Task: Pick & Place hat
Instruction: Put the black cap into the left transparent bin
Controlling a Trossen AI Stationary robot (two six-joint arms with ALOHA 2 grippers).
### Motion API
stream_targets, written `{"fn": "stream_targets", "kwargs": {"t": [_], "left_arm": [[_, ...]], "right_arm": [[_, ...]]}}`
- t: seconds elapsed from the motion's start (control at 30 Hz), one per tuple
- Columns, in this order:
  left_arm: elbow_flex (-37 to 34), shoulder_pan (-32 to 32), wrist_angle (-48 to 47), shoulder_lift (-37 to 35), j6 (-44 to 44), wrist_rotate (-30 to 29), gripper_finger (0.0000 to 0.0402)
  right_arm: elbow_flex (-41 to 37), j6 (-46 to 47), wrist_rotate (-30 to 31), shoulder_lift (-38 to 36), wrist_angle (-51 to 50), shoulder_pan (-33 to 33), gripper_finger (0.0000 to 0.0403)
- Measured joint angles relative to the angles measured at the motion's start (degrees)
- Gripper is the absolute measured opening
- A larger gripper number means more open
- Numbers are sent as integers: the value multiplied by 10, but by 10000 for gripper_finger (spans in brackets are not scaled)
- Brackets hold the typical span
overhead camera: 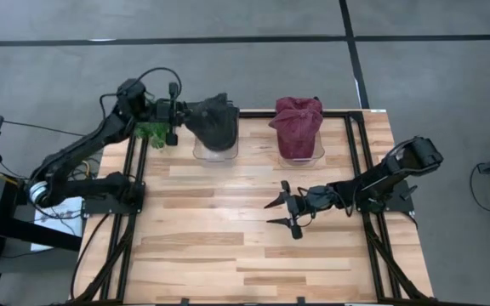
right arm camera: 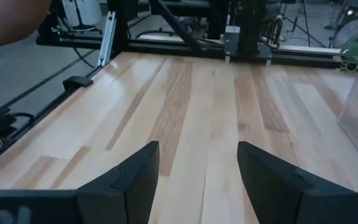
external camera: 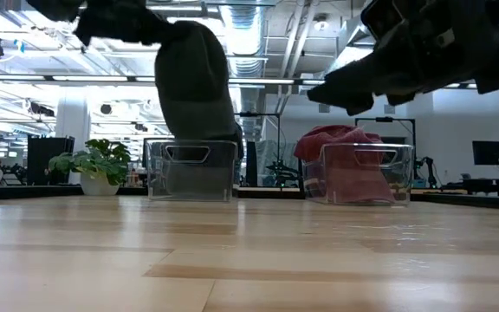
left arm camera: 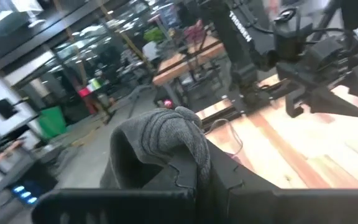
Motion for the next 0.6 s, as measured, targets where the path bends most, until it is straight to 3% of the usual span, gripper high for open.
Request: {"fn": "stream_targets", "kwargs": {"t": [0.27,0.6], "left_arm": [[0,50,36,105,13,121,10],[0,52,36,180,14,153,10]], "right_arm": [[0,15,0,33,15,-13,210],[0,14,0,34,14,-14,210]]}}
